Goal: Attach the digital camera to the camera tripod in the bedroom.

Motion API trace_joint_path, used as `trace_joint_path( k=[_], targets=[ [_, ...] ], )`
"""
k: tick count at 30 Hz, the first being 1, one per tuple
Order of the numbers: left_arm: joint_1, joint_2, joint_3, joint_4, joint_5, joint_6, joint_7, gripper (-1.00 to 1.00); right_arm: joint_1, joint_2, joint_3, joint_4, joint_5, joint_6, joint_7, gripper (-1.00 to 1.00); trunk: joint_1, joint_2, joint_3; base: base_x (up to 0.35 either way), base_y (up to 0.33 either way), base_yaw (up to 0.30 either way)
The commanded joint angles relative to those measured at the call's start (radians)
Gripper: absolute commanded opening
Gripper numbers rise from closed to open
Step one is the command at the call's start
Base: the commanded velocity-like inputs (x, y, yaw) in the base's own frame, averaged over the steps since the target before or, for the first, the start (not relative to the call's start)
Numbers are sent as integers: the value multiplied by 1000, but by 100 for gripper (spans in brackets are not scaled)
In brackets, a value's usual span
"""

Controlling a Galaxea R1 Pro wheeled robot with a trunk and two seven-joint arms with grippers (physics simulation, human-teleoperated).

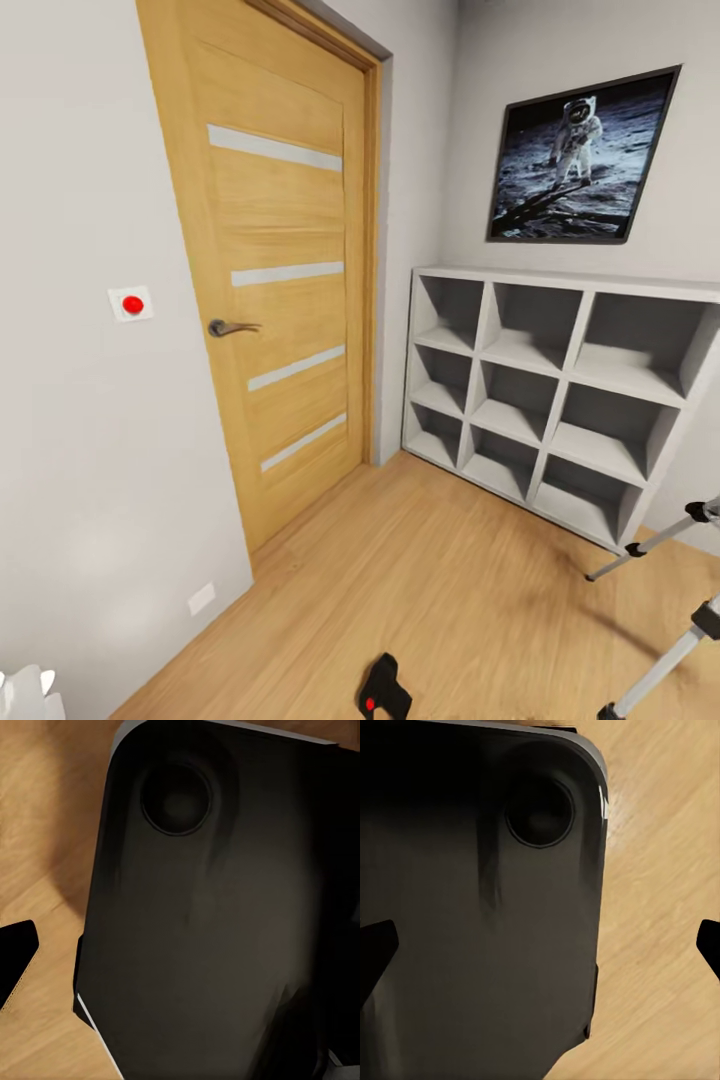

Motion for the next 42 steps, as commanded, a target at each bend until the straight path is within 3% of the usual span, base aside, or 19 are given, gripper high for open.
trace_joint_path(
  k=[1, 42],
  targets=[
    [0, 0, 1, -1, 6, -1, 1, 100, 0, 0, 1, 0, 1, -3, 0, 100, 0, 0, -1, 0, 4, -249],
    [0, 3, 4, -1, 10, 1, 1, 100, 0, 0, -1, 0, 1, -3, 0, 100, 0, 0, -1, 0, 0, -258]
  ],
)
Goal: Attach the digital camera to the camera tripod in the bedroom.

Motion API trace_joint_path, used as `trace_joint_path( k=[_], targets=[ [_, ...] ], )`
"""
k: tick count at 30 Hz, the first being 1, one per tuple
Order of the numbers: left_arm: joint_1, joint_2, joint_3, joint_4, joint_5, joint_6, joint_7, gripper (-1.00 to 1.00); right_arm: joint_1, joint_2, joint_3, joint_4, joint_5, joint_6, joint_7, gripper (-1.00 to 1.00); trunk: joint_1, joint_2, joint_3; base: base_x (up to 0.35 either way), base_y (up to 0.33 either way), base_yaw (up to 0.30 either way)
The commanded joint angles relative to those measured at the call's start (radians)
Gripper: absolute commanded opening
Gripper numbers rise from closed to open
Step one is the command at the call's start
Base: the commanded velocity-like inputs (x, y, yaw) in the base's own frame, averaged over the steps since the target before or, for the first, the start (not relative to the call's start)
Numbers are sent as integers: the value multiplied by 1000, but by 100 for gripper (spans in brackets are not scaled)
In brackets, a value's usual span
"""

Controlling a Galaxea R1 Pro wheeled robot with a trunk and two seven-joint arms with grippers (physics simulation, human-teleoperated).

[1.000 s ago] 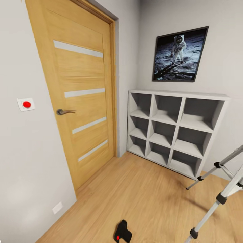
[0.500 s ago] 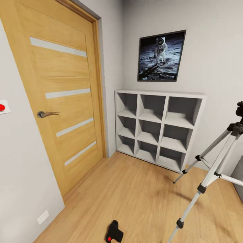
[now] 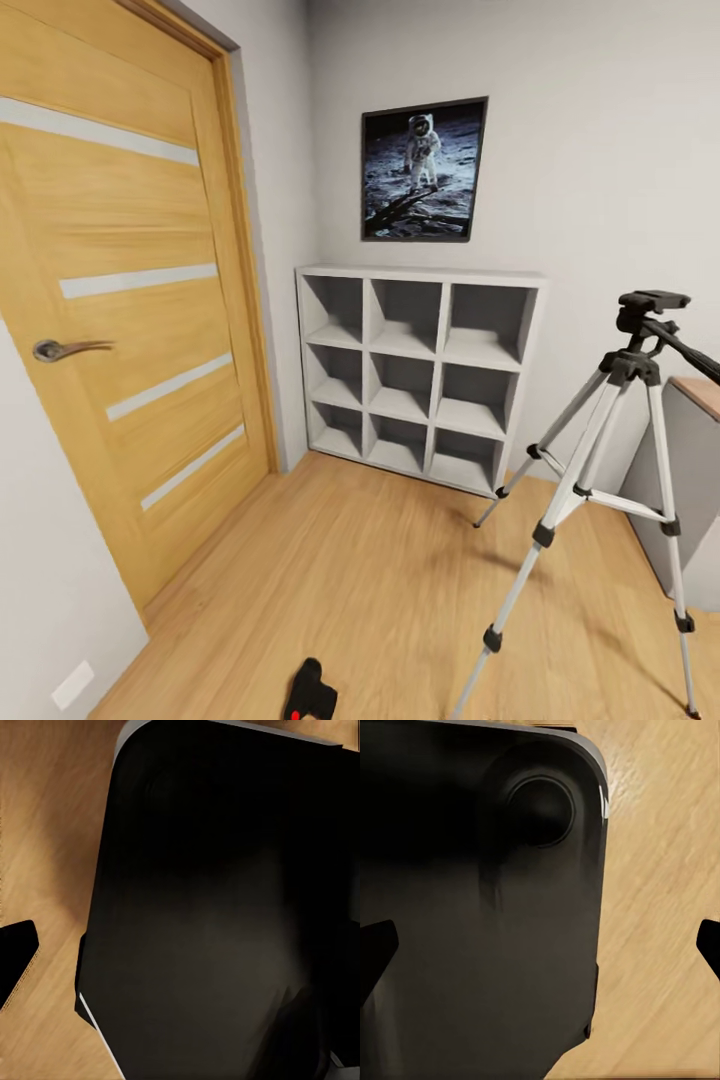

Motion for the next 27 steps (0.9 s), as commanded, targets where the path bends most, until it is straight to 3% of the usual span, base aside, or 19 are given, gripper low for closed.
trace_joint_path(
  k=[1, 27],
  targets=[
    [0, -1, 1, -1, 6, -1, 1, 100, 0, 0, 1, 0, 1, -3, 0, 100, 0, 0, -1, 0, 0, -292],
    [0, -2, 3, -1, 6, -1, 2, 100, 0, -2, 1, 0, 0, -2, 11, 100, 0, 0, -1, 0, 0, -293]
  ],
)
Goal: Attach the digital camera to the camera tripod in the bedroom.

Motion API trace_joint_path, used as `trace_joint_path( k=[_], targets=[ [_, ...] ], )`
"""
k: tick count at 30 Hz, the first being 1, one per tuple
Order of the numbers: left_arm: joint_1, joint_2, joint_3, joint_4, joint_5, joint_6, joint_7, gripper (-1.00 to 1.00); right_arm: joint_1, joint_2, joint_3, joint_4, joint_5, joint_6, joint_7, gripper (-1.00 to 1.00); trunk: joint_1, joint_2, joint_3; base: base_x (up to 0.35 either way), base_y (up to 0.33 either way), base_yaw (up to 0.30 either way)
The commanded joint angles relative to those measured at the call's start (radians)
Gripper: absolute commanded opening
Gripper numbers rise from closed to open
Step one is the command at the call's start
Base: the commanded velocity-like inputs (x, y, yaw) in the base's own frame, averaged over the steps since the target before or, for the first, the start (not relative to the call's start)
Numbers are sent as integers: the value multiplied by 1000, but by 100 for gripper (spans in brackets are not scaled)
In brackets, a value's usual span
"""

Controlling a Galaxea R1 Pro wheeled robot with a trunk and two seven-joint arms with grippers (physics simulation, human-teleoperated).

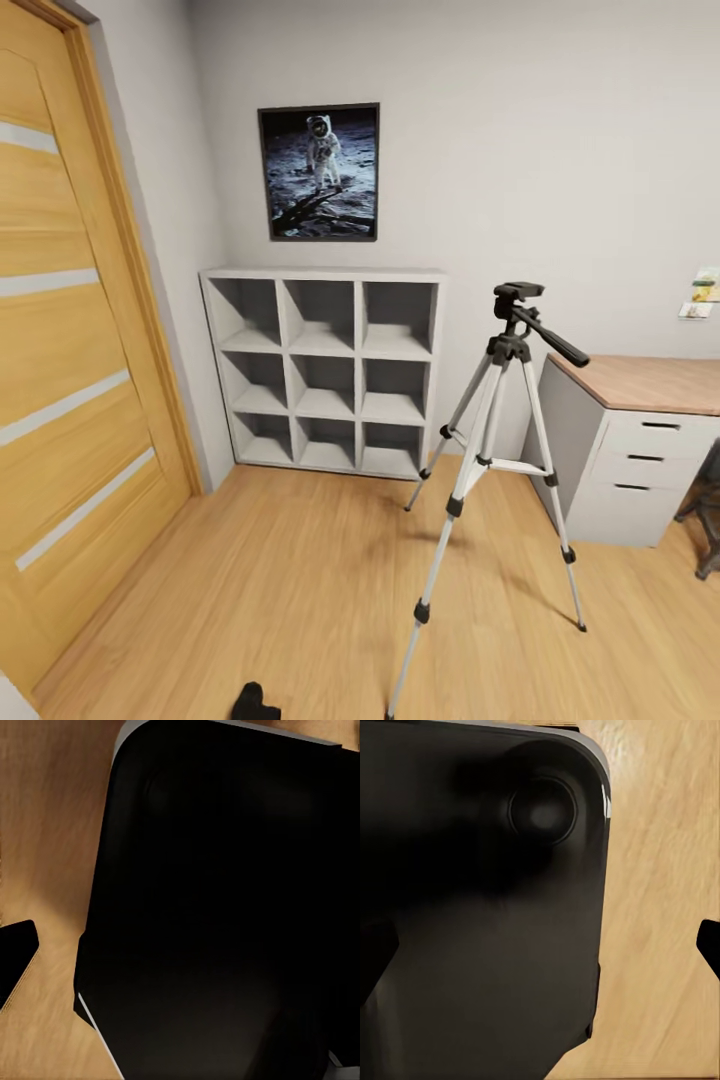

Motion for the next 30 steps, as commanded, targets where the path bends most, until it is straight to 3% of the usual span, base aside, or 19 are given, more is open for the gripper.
trace_joint_path(
  k=[1, 18, 30],
  targets=[
    [0, 0, 1, -1, 6, -1, 1, 100, 0, 0, 1, 0, 1, -3, 1, 100, 0, 0, -1, 0, 0, -293],
    [0, 1, 1, -1, 6, -1, 1, 100, 0, 0, 2, 0, 2, -3, 1, 100, 0, 0, -1, 0, 0, -288],
    [0, 1, 1, -1, 6, -1, 1, 100, 0, -2, 2, 0, 2, -3, 1, 100, 0, 0, -1, 0, 0, -48]
  ],
)
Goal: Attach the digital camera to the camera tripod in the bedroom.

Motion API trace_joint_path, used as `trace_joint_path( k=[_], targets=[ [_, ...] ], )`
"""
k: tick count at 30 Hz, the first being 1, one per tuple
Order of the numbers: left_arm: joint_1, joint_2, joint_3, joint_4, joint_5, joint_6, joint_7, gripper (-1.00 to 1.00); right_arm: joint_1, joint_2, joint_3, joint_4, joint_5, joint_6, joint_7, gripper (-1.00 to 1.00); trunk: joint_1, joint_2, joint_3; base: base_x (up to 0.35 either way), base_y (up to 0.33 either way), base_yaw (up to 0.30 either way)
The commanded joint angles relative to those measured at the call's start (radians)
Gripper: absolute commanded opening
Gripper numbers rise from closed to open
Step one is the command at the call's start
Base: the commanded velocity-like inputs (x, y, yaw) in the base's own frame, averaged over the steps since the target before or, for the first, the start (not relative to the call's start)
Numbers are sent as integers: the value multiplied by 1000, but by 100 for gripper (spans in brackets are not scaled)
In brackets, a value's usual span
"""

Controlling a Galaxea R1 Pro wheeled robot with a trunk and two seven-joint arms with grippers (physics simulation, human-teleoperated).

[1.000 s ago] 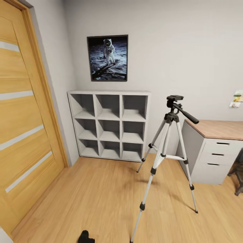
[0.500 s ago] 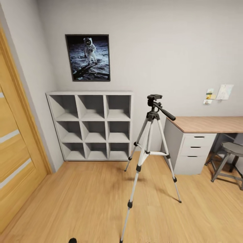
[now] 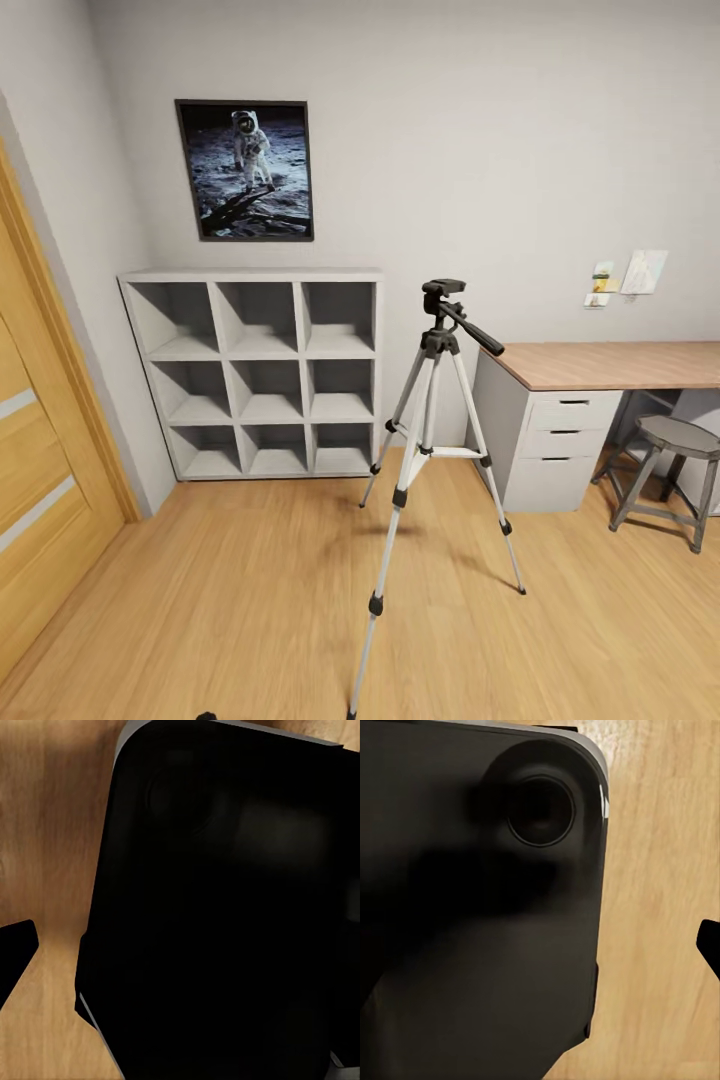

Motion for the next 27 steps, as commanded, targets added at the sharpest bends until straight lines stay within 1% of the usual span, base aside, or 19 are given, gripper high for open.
trace_joint_path(
  k=[1, 22, 27],
  targets=[
    [0, 0, 1, -1, 5, -1, 1, 100, 0, -1, 1, 0, 2, -3, 1, 100, 0, 0, -1, 0, 0, -4],
    [0, -2, 0, -1, 5, -1, 1, 100, 0, 0, 2, 0, 3, -2, -3, 100, 0, 0, -1, 0, 0, 0],
    [0, -3, 0, -1, 5, -1, 1, 100, 0, 0, 2, 0, 3, -2, -3, 100, 0, 0, -1, 47, 0, 0]
  ],
)
